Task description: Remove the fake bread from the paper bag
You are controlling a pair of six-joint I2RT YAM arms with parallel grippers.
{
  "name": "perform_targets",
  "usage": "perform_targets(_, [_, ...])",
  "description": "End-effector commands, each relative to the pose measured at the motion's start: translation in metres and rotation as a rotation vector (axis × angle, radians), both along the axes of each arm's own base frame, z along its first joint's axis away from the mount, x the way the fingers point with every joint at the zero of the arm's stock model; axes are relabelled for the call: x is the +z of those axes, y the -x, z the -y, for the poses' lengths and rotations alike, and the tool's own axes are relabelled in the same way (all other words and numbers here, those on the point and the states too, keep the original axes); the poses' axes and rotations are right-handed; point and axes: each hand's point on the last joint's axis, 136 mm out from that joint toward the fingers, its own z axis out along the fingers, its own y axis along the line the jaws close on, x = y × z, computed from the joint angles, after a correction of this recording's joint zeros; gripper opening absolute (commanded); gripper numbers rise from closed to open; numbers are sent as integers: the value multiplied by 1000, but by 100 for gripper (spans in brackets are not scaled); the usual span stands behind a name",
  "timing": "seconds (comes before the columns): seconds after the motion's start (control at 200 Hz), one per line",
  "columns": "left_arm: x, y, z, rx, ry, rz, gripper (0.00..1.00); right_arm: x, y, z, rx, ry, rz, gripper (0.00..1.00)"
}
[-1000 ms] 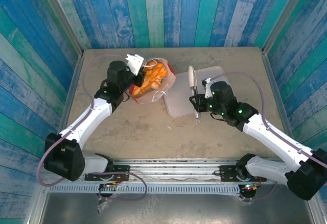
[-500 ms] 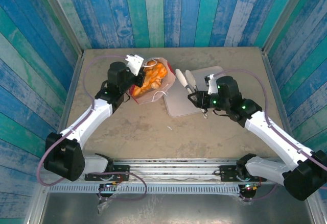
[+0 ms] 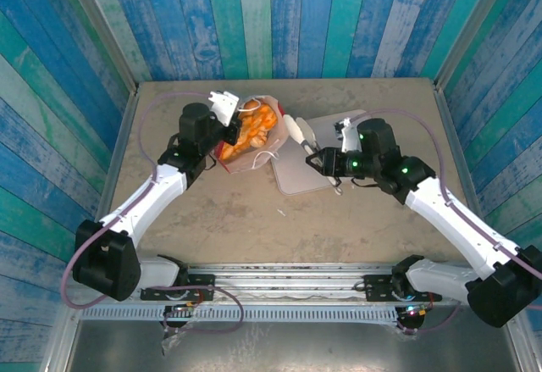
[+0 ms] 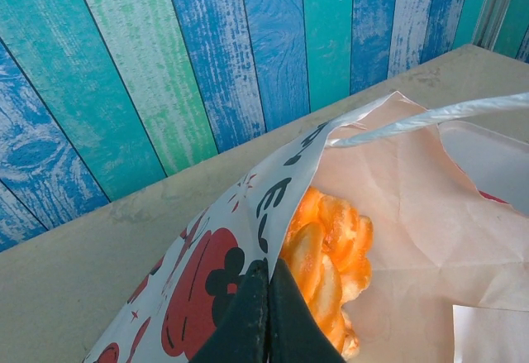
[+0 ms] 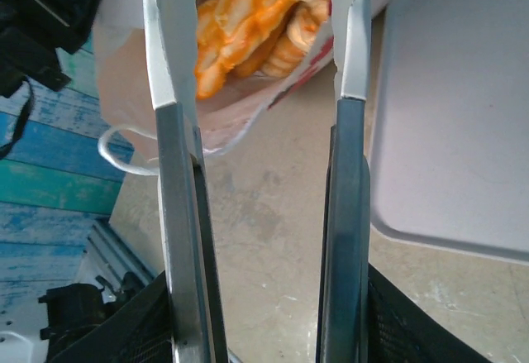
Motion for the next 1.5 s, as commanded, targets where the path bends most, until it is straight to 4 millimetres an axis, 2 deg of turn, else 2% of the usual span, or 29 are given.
perform_targets(0.0, [24, 7, -1, 4, 19, 72, 0, 10, 8, -13, 50, -15, -34, 48])
perform_targets(0.05, [23, 8, -1, 5, 15, 71, 0, 10, 5, -15, 52, -10, -45, 47])
perform_targets(0.075, [23, 8, -1, 5, 13, 71, 0, 11, 13, -25, 87, -9, -49, 46])
perform_targets(0.25, [21, 11, 4, -8, -3, 75, 0, 14, 14, -46, 143, -20, -72, 46])
perform_targets(0.576, [18, 23, 18, -45, -68, 100, 0, 1, -5, -64, 151, 3, -168, 49])
perform_targets(0.872, [17, 28, 19, -43, -76, 108, 0, -25, -16, -53, 98, 22, -277, 51])
perform_targets(1.072, [17, 27, 20, -41, -72, 107, 0, -40, -16, -62, 115, -10, -323, 53])
perform_targets(1.107, [17, 27, 20, -42, -74, 106, 0, -42, -26, -56, 93, -25, -329, 53])
perform_targets(1.302, [17, 28, 22, -47, -66, 105, 0, -57, -35, -60, 91, -53, -374, 53])
perform_targets(1.493, [16, 28, 26, -64, -56, 102, 0, -62, -43, -69, 105, -100, -388, 56])
